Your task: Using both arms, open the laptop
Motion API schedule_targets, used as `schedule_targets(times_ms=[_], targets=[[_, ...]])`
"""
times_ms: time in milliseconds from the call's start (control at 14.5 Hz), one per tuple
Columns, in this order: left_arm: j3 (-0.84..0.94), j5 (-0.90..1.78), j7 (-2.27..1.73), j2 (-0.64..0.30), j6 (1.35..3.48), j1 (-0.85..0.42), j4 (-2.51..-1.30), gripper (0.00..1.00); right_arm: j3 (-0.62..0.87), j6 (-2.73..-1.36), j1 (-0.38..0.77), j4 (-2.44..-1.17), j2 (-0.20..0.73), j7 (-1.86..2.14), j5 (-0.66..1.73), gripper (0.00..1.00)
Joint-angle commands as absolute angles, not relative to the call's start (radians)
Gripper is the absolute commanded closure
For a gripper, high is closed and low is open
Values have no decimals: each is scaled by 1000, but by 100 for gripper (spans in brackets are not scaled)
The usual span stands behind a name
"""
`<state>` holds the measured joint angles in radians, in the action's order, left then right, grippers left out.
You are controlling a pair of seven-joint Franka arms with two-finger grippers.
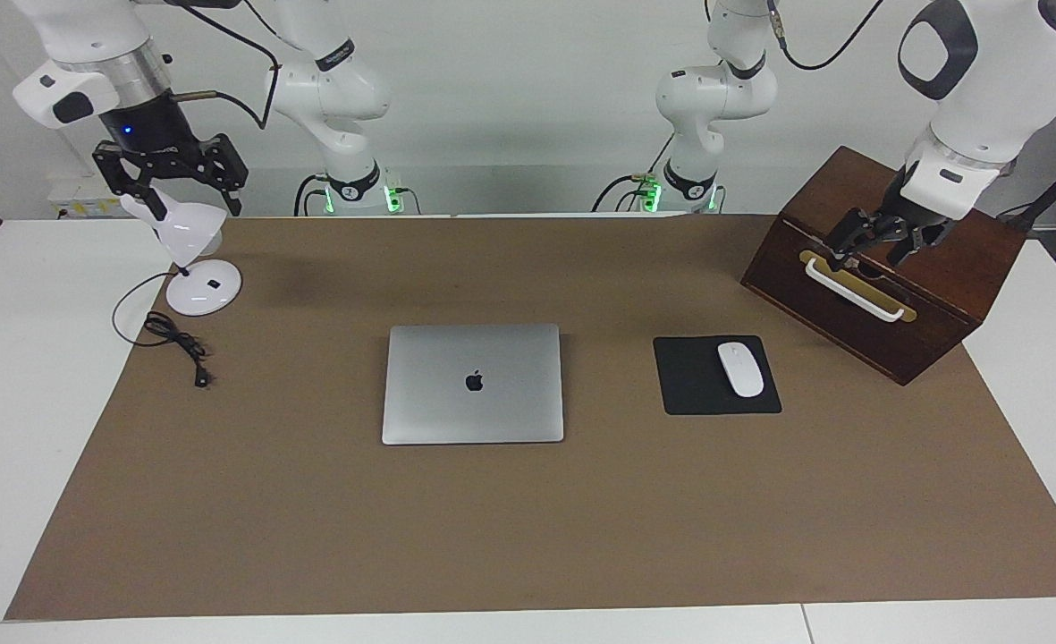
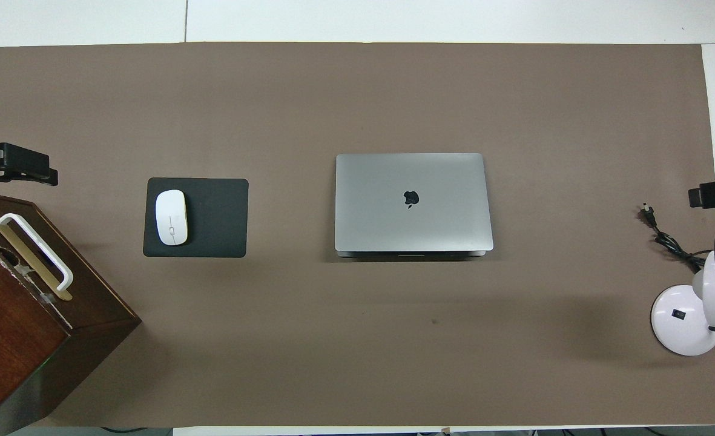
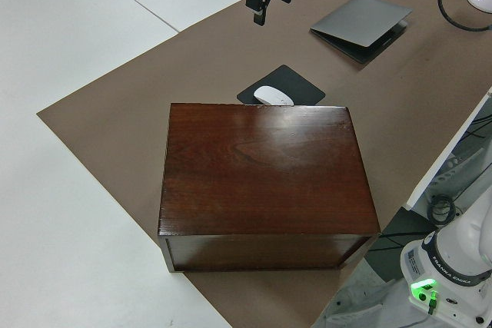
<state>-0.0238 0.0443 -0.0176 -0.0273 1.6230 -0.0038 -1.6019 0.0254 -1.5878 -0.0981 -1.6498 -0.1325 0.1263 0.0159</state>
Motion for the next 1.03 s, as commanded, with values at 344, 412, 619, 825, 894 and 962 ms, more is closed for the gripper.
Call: schedule_targets(times_ms=[344, 412, 619, 825, 894, 962], targets=[[-18, 29, -20, 0, 1647, 8, -1632, 0, 31, -1588, -107, -1671, -150, 112, 21, 0], [-18, 29, -18, 0, 1647, 8, -1632, 0, 31, -1588, -107, -1672, -152, 110, 21, 0], [-18, 29, -23, 0, 1647, 8, -1634, 0, 31, -1598, -107, -1678, -153, 107, 21, 0], [-18, 29, -26, 0, 1649, 8, -1632, 0, 29, -1623, -112, -1681, -147, 112, 20, 0], [-18, 29, -26, 0, 1649, 8, -1632, 0, 29, -1659, -117, -1690, -144, 121, 20, 0], [-18, 29, -26, 0, 1654, 8, -1634, 0, 29, -1693, -126, -1704, -143, 124, 20, 0]])
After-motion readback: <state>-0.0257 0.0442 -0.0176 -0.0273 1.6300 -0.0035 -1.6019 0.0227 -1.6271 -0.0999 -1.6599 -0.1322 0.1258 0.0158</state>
